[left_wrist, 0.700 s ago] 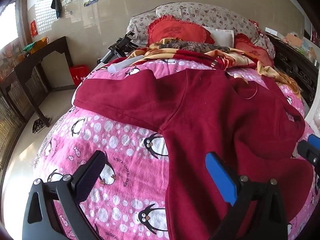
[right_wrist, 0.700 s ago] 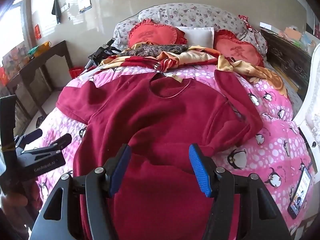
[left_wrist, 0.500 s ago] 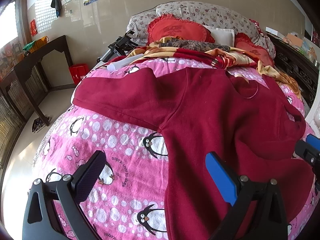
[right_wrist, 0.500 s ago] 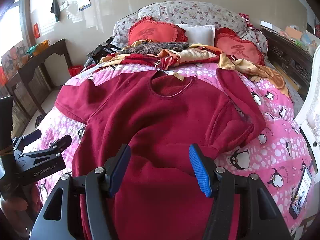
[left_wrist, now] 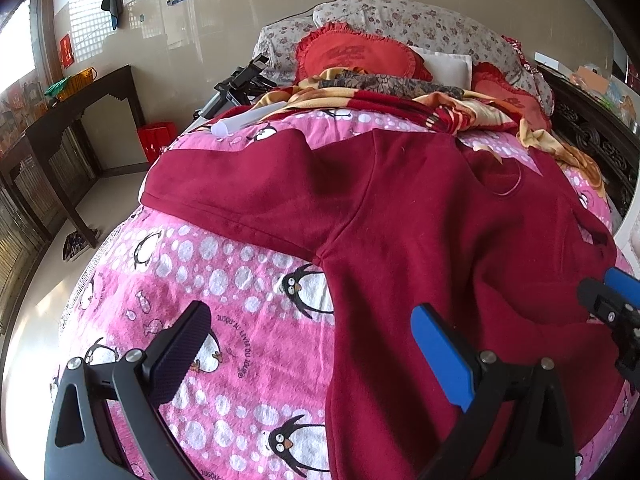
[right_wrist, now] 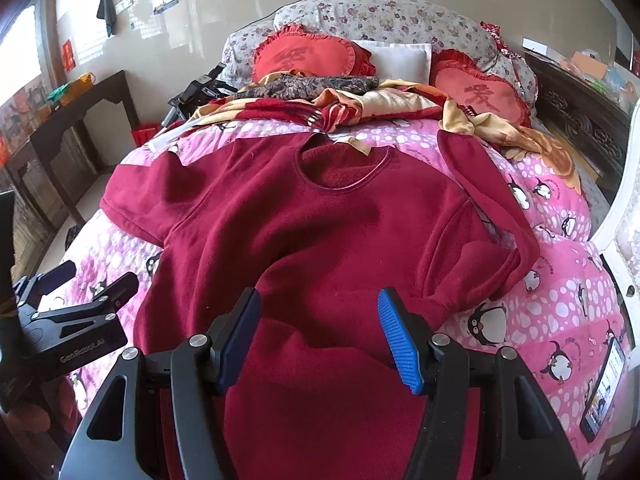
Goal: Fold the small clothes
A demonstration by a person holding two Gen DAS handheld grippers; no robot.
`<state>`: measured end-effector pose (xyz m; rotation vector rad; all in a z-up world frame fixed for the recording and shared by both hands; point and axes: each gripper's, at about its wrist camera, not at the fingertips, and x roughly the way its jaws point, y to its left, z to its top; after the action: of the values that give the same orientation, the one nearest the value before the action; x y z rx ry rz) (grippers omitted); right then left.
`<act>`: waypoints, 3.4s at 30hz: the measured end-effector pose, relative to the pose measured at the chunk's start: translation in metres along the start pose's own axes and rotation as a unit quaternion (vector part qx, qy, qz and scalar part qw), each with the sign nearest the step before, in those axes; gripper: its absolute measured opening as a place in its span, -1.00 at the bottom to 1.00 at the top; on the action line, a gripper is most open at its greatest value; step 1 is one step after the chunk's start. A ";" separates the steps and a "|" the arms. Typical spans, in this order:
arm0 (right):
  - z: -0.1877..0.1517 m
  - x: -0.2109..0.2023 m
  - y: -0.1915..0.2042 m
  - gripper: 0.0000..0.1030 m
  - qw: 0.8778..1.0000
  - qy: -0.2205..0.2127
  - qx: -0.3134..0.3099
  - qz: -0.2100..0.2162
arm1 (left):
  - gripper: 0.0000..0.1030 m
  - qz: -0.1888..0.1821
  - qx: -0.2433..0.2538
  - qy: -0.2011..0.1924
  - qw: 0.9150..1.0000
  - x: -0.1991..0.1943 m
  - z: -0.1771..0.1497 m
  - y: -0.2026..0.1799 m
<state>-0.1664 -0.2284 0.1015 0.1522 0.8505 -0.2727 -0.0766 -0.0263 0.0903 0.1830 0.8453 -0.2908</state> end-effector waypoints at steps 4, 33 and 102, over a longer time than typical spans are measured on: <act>0.001 0.004 0.002 -0.29 1.000 0.008 -0.002 -0.005 | 0.98 -0.003 -0.003 0.002 1.000 0.002 0.001 0.000; 0.008 0.029 0.014 -0.29 0.999 0.042 0.003 -0.002 | 0.98 0.001 -0.006 0.005 1.000 0.015 0.007 0.005; 0.018 0.069 0.066 -0.29 0.995 0.072 -0.054 0.050 | 0.78 0.037 -0.264 0.051 0.963 0.141 0.089 0.238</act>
<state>-0.0903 -0.1816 0.0623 0.1130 0.9949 -0.1224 0.1523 0.1489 0.0520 -0.2706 0.9884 0.0211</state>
